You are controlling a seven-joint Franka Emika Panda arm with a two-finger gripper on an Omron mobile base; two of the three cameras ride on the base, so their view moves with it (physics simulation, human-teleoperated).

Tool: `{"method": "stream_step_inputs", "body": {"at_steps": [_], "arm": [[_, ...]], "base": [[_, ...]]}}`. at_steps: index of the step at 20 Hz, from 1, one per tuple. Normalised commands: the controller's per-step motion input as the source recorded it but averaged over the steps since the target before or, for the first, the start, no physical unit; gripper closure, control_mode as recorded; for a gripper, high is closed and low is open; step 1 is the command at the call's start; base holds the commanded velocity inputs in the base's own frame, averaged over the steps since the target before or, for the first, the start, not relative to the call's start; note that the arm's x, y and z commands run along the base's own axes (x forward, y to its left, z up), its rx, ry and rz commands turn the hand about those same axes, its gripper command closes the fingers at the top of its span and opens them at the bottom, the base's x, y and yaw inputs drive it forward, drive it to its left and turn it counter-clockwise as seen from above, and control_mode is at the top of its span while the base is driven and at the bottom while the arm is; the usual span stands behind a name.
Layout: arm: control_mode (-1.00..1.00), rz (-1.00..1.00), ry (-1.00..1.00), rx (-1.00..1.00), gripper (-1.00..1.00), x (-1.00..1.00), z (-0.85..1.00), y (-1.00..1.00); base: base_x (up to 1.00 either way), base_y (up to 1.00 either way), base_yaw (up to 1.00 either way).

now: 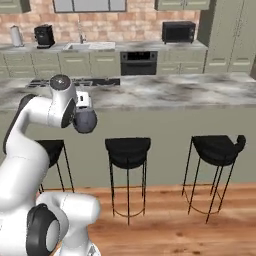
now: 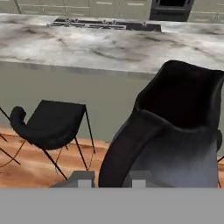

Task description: Move the pork loin and apricot from the second highest shelf to the top shelf to make space. Then, place the pitcher from the counter on the cleared second highest shelf.

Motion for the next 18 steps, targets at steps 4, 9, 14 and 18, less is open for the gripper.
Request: {"method": "stream_step_inputs", "body": {"at_steps": [4,9,14,18], "arm": [[1.0,0.0,0.0,0.0,1.0,0.0,0.0,0.0],[1.0,0.0,0.0,0.0,1.0,0.0,0.0,0.0],[1.0,0.0,0.0,0.0,1.0,0.0,0.0,0.0],[1.0,0.0,0.0,0.0,1.0,0.0,0.0,0.0]], "base": [[-0.07,-0.36,-0.64],[0.0,-0.55,-0.65],[0.03,-0.67,-0.65],[0.0,-0.78,-0.63]]}}
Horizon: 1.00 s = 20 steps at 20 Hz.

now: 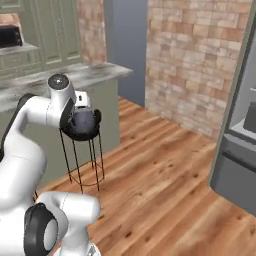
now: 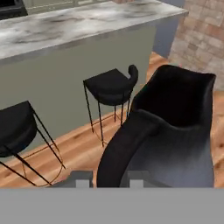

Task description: Move the pork loin and apricot from the second highest shelf to the top shelf to make space. Then, place the pitcher from the counter on the cleared second highest shelf.

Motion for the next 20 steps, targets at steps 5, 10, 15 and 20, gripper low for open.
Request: {"method": "stream_step_inputs", "body": {"at_steps": [5,10,15,20], "arm": [[1.0,0.0,0.0,0.0,1.0,0.0,0.0,0.0],[1.0,0.0,0.0,0.0,1.0,0.0,0.0,0.0],[1.0,0.0,0.0,0.0,1.0,0.0,0.0,0.0],[1.0,0.0,0.0,0.0,1.0,0.0,0.0,0.0]], "base": [[0.0,-0.77,-0.64],[0.01,-0.73,-0.64],[0.21,-0.39,-0.59],[0.66,0.03,-0.28]]}}
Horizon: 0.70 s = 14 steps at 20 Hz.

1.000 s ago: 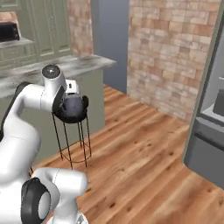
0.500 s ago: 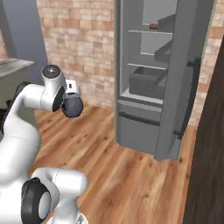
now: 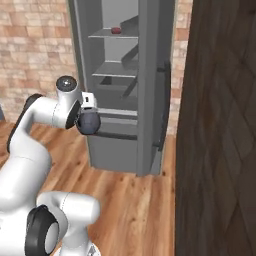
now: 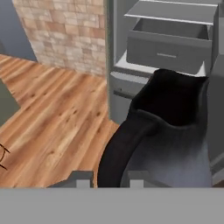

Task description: Move the pork loin and apricot from the second highest shelf to the top shelf to make space. Then, place the pitcher from the counter on the cleared second highest shelf.

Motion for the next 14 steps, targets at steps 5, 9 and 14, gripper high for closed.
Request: {"method": "stream_step_inputs", "body": {"at_steps": [5,9,14], "arm": [[1.0,0.0,0.0,0.0,1.0,0.0,0.0,0.0],[1.0,0.0,0.0,0.0,1.0,0.0,0.0,0.0],[1.0,0.0,0.0,0.0,1.0,0.0,0.0,0.0]], "base": [[0.85,0.23,-0.09],[0.9,0.35,-0.05],[0.84,0.51,-0.02]]}}
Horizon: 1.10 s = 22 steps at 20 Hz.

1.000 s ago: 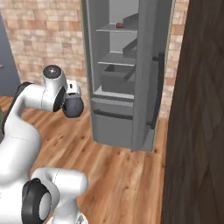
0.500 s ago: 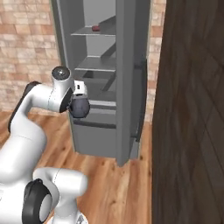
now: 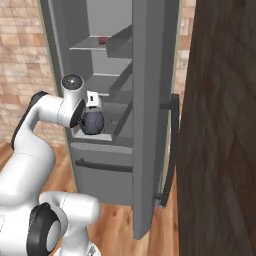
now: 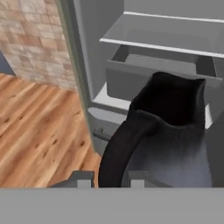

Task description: Move the pork loin and apricot from the second highest shelf to the top shelf to make space. Then, place the pitcher from the counter on the cleared second highest shelf.

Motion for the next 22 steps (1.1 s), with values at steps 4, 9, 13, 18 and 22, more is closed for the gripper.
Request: {"method": "stream_step_inputs", "body": {"at_steps": [4,9,13,18,22], "arm": [[1.0,0.0,0.0,0.0,1.0,0.0,0.0,0.0],[1.0,0.0,0.0,0.0,1.0,0.0,0.0,0.0],[1.0,0.0,0.0,0.0,1.0,0.0,0.0,0.0],[1.0,0.0,0.0,0.0,1.0,0.0,0.0,0.0],[1.0,0.0,0.0,0.0,1.0,0.0,0.0,0.0]], "base": [[0.74,0.64,-0.02],[0.78,0.25,-0.08],[0.79,-0.1,-0.12],[0.76,-0.02,-0.07],[0.37,0.0,-0.02]]}}
